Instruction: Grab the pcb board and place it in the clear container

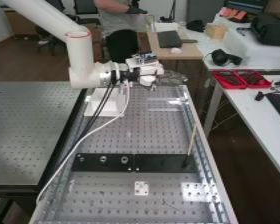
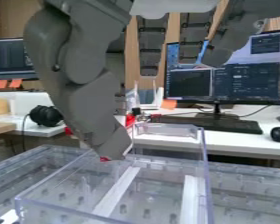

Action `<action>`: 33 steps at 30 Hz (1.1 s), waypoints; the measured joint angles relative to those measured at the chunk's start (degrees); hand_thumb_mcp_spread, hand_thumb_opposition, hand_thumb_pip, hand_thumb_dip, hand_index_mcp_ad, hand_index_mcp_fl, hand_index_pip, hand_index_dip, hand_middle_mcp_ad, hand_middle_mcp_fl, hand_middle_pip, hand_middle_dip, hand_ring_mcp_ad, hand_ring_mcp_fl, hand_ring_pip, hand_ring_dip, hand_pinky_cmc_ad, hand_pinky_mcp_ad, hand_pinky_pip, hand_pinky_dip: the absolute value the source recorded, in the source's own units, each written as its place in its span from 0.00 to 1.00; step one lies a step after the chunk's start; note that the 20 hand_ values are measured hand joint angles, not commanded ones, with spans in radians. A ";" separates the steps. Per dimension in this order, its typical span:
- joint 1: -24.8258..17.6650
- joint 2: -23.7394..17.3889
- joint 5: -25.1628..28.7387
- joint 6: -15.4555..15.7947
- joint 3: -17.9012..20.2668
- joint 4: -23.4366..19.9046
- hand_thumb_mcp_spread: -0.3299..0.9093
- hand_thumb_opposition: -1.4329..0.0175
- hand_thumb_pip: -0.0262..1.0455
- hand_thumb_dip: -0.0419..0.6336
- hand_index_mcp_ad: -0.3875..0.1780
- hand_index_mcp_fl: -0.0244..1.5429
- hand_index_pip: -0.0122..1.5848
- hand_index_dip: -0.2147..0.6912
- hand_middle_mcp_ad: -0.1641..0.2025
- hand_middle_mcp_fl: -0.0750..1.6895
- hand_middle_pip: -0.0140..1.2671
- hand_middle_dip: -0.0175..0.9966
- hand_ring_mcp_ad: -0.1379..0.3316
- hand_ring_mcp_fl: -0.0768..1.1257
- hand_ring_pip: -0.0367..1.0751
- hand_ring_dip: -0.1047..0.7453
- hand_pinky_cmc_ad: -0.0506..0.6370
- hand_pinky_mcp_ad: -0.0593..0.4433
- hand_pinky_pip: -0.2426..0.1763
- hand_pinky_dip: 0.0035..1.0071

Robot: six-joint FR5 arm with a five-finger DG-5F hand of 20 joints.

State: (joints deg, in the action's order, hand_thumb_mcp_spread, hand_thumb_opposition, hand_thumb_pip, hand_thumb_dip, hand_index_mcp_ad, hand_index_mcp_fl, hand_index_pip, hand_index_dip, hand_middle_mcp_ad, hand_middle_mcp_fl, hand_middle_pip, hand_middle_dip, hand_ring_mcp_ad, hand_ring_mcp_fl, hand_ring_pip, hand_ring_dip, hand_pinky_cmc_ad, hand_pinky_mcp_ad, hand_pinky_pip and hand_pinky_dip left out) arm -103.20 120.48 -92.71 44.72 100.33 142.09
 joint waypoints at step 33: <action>4.80 -10.28 4.43 1.78 1.63 3.21 0.55 0.41 0.58 0.48 0.45 0.15 0.15 0.36 0.56 0.15 0.12 0.19 0.65 0.10 0.13 0.19 0.54 0.45 0.43 0.38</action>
State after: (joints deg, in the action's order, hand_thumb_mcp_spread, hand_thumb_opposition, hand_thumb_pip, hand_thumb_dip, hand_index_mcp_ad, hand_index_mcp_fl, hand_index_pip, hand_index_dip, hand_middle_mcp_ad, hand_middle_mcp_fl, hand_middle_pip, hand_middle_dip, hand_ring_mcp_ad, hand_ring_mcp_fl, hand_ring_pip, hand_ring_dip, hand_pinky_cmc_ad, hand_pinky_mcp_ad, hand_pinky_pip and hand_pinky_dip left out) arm -98.40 110.20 -88.28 46.50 101.96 145.30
